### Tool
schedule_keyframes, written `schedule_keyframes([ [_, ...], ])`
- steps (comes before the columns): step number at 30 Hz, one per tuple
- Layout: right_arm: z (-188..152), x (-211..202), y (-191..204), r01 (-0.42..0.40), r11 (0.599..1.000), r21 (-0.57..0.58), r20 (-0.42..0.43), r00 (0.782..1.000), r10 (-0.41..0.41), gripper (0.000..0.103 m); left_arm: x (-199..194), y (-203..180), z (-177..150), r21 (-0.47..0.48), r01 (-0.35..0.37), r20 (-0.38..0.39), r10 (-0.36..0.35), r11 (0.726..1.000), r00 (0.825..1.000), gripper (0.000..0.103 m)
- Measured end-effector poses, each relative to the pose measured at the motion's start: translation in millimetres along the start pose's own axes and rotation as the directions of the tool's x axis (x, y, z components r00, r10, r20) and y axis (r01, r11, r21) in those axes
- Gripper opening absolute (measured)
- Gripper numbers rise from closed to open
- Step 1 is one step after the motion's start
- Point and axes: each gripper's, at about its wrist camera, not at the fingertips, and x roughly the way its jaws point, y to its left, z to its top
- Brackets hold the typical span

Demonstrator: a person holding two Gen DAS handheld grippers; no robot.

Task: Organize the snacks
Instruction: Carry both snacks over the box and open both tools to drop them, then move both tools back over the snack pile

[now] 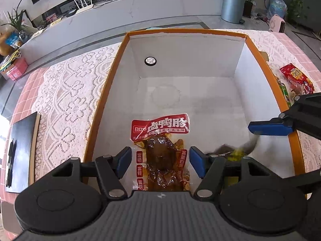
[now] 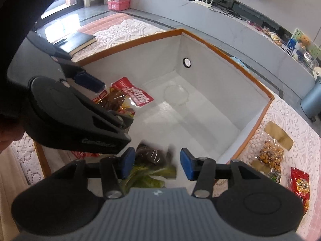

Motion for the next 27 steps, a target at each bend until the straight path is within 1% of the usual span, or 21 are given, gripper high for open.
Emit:
schedule_keyframes([
  [2, 1, -3, -1, 0.002, 1.000, 0.005, 0.004, 1.000, -0.002, 0.049, -4, 2, -1, -0.016, 0.004, 0.007, -0.004, 1.000, 1.000, 0.076],
  [3, 2, -4, -1, 0.004, 1.000, 0.006, 0.007, 1.000, -0.004, 0.051, -6, 3, -1, -0.022, 0.006, 0.013, -0.005, 1.000, 1.000, 0.077],
  [4, 3, -7, -1, 0.009, 1.000, 0.005, 0.010, 1.000, -0.009, 0.057, -9, 3, -1, -0.027, 0.006, 0.022, -0.006, 1.000, 1.000, 0.077],
  [6, 3, -11, -2, 0.020, 1.000, 0.002, 0.017, 1.000, -0.020, 0.064, -14, 3, -1, -0.028, 0.003, 0.037, -0.002, 1.000, 0.999, 0.078],
  [7, 4, -12, 0, 0.025, 1.000, -0.001, 0.020, 0.999, -0.025, 0.065, -17, 2, -1, -0.027, 0.001, 0.045, 0.000, 1.000, 0.999, 0.080],
  [10, 4, -21, 0, 0.045, 0.999, -0.004, 0.025, 0.999, -0.045, 0.068, -27, 1, -1, -0.035, -0.004, 0.072, 0.007, 0.999, 0.997, 0.081],
  [15, 4, -41, -5, 0.073, 0.997, 0.021, 0.052, 0.996, -0.074, 0.069, -51, -4, -1, -0.075, -0.011, 0.161, 0.023, 0.997, 0.987, 0.083],
  [20, -2, -71, -15, 0.114, 0.990, 0.088, 0.118, 0.985, -0.124, 0.069, -79, -17, -3, -0.069, -0.012, 0.261, 0.029, 0.998, 0.965, 0.083],
  [21, -4, -78, -18, 0.124, 0.986, 0.114, 0.137, 0.981, -0.139, 0.069, -86, -19, -3, -0.075, -0.010, 0.286, 0.031, 0.997, 0.958, 0.083],
  [23, -11, -93, -24, 0.143, 0.976, 0.166, 0.171, 0.970, -0.171, 0.069, -98, -22, -5, -0.093, 0.001, 0.338, 0.031, 0.996, 0.941, 0.083],
  [27, -34, -124, -38, 0.175, 0.947, 0.270, 0.241, 0.940, -0.242, 0.070, -118, -33, -9, -0.114, 0.033, 0.415, 0.017, 0.993, 0.910, 0.083],
])
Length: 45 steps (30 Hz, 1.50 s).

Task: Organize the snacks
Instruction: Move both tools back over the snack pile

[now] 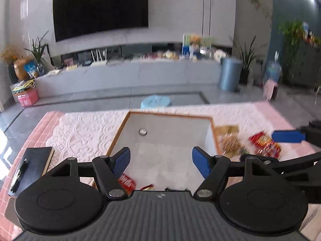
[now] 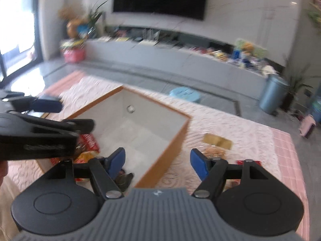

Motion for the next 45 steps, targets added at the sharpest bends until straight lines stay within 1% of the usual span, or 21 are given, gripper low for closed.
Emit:
schedule_keyframes([
  [4, -15, -24, -26, 0.083, 0.993, 0.080, 0.053, 0.995, -0.087, 0.070, -14, -16, -2, -0.009, 0.029, 0.056, -0.029, 1.000, 0.998, 0.083],
  [8, -35, -48, -52, 0.167, 0.974, 0.153, 0.095, 0.979, -0.183, 0.070, -15, -38, -7, 0.017, 0.068, 0.060, -0.069, 0.998, 0.996, 0.083],
  [9, -40, -54, -59, 0.182, 0.968, 0.170, 0.104, 0.974, -0.201, 0.074, -15, -43, -9, 0.023, 0.078, 0.057, -0.079, 0.997, 0.995, 0.083],
  [10, -47, -61, -67, 0.197, 0.961, 0.192, 0.113, 0.969, -0.221, 0.079, -13, -50, -10, 0.029, 0.091, 0.052, -0.092, 0.995, 0.994, 0.083],
  [13, -64, -77, -87, 0.235, 0.942, 0.238, 0.135, 0.953, -0.272, 0.079, -6, -68, -15, 0.040, 0.136, 0.017, -0.137, 0.990, 0.990, 0.083],
  [15, -73, -84, -104, 0.261, 0.928, 0.267, 0.136, 0.943, -0.304, 0.080, 0, -80, -18, 0.030, 0.185, -0.013, -0.184, 0.982, 0.983, 0.083],
  [16, -79, -87, -111, 0.269, 0.921, 0.283, 0.139, 0.938, -0.316, 0.081, 2, -86, -20, 0.028, 0.204, -0.025, -0.203, 0.979, 0.979, 0.083],
  [18, -90, -93, -124, 0.282, 0.907, 0.313, 0.141, 0.931, -0.338, 0.082, 6, -98, -22, 0.040, 0.229, -0.043, -0.227, 0.973, 0.973, 0.083],
  [20, -101, -93, -136, 0.296, 0.892, 0.342, 0.125, 0.926, -0.355, 0.082, 11, -109, -25, 0.058, 0.243, -0.053, -0.240, 0.968, 0.969, 0.083],
  [22, -112, -90, -147, 0.315, 0.877, 0.362, 0.092, 0.924, -0.370, 0.082, 17, -119, -27, 0.076, 0.255, -0.069, -0.250, 0.964, 0.966, 0.083],
  [27, -133, -74, -167, 0.360, 0.839, 0.407, 0.009, 0.917, -0.398, 0.082, 28, -140, -35, 0.101, 0.286, -0.111, -0.275, 0.953, 0.955, 0.083],
  [29, -141, -68, -174, 0.359, 0.827, 0.433, -0.013, 0.920, -0.392, 0.082, 33, -144, -36, 0.101, 0.292, -0.121, -0.280, 0.951, 0.952, 0.083],
  [31, -146, -60, -182, 0.350, 0.817, 0.458, -0.022, 0.924, -0.383, 0.082, 39, -147, -37, 0.099, 0.286, -0.127, -0.273, 0.953, 0.953, 0.083],
  [33, -150, -52, -186, 0.343, 0.815, 0.467, -0.024, 0.926, -0.376, 0.082, 45, -149, -38, 0.097, 0.289, -0.130, -0.276, 0.952, 0.952, 0.083],
  [37, -151, -34, -193, 0.326, 0.824, 0.463, -0.030, 0.935, -0.353, 0.081, 60, -151, -38, 0.101, 0.309, -0.144, -0.294, 0.946, 0.945, 0.083],
  [39, -151, -25, -194, 0.316, 0.829, 0.461, -0.038, 0.941, -0.338, 0.081, 69, -154, -39, 0.107, 0.307, -0.158, -0.288, 0.946, 0.944, 0.083],
  [43, -153, -5, -199, 0.302, 0.832, 0.465, -0.068, 0.949, -0.306, 0.079, 89, -158, -40, 0.109, 0.301, -0.188, -0.278, 0.947, 0.942, 0.078],
  [45, -154, 3, -202, 0.298, 0.825, 0.481, -0.088, 0.952, -0.292, 0.079, 99, -162, -40, 0.130, 0.293, -0.192, -0.266, 0.947, 0.945, 0.076],
])
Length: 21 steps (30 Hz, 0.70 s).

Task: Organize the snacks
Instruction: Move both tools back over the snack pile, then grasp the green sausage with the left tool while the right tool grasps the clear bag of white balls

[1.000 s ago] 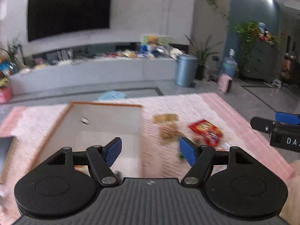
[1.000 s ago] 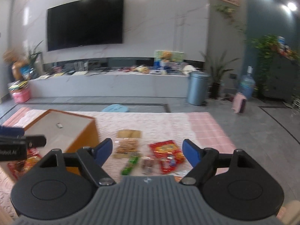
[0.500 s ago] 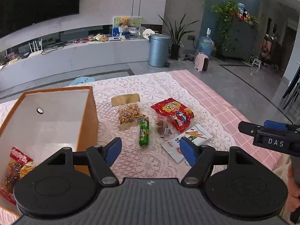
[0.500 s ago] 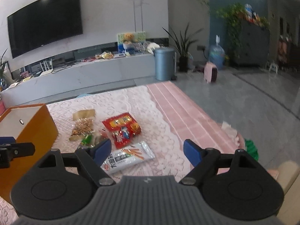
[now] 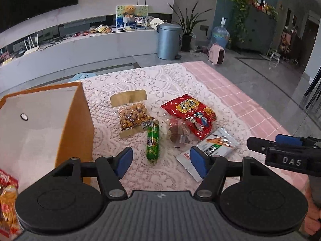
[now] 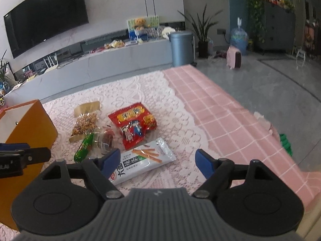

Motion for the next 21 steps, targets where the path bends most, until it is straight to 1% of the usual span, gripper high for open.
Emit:
schedule_keyframes([
  [2, 0, 10, -3, 0.004, 0.999, 0.036, -0.025, 1.000, -0.003, 0.079, 11, -1, 2, 0.023, -0.017, -0.011, 0.017, 1.000, 1.000, 0.073],
  [4, 0, 21, -6, -0.007, 0.997, 0.079, -0.052, 0.999, 0.012, 0.079, 24, -1, 4, 0.040, -0.031, -0.027, 0.032, 0.999, 0.999, 0.069],
  [7, -1, 36, -8, -0.024, 0.989, 0.143, -0.101, 0.994, 0.039, 0.078, 41, 0, 8, 0.046, -0.042, -0.052, 0.044, 0.998, 0.998, 0.067],
  [11, -4, 58, -6, -0.016, 0.978, 0.206, -0.168, 0.984, 0.051, 0.076, 62, 2, 10, 0.056, -0.045, -0.080, 0.049, 0.997, 0.996, 0.064],
  [15, -5, 72, 0, -0.020, 0.975, 0.220, -0.194, 0.979, 0.064, 0.076, 83, 5, 10, 0.061, -0.069, -0.112, 0.075, 0.996, 0.991, 0.063],
  [18, -6, 78, 5, -0.018, 0.979, 0.202, -0.201, 0.978, 0.060, 0.076, 95, 8, 10, 0.049, -0.068, -0.129, 0.074, 0.996, 0.989, 0.063],
  [21, -8, 85, 6, -0.027, 0.980, 0.195, -0.216, 0.974, 0.069, 0.076, 103, 10, 10, 0.047, -0.071, -0.138, 0.076, 0.996, 0.987, 0.059],
])
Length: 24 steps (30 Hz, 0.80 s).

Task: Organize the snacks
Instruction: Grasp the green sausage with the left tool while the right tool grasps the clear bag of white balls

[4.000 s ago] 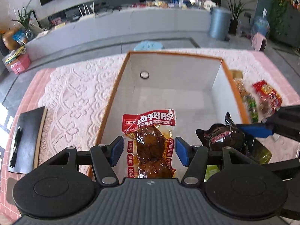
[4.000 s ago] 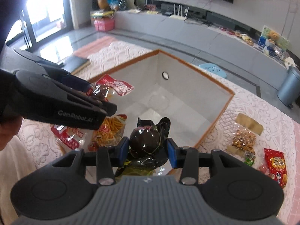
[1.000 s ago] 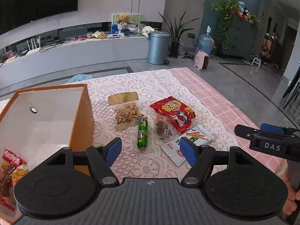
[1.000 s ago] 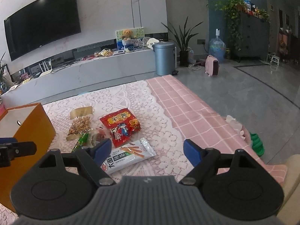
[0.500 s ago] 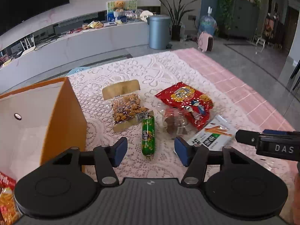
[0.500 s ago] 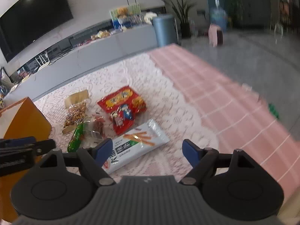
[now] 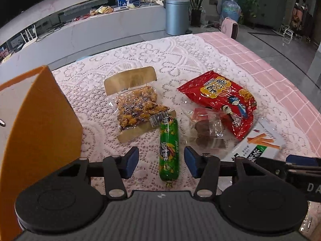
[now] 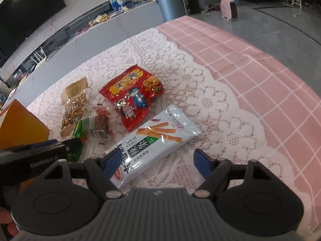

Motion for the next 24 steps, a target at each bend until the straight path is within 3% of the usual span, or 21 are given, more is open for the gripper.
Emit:
schedule_keyframes([
  [5, 2, 5, -4, -0.027, 0.999, 0.023, 0.004, 1.000, 0.026, 0.076, 9, -2, 3, -0.008, 0.001, -0.011, -0.001, 1.000, 1.000, 0.050],
  [9, 9, -2, -23, -0.062, 0.991, 0.117, 0.034, 0.998, 0.058, 0.076, 15, -6, 2, 0.003, 0.004, -0.027, -0.004, 1.000, 1.000, 0.039],
  [15, 19, -14, -53, -0.034, 0.974, 0.222, 0.080, 0.997, 0.017, 0.076, 15, -8, 0, 0.019, 0.017, -0.014, -0.017, 1.000, 1.000, 0.025],
  [21, 13, -11, -29, -0.025, 0.996, 0.086, 0.064, 0.998, 0.019, 0.075, 7, 0, -3, -0.020, 0.026, -0.003, -0.026, 0.999, 1.000, 0.024],
  [24, 7, -21, -23, 0.035, 0.999, 0.041, 0.078, 0.996, -0.038, 0.075, -6, 4, -7, -0.038, 0.030, 0.019, -0.029, 0.999, 0.999, 0.024],
])
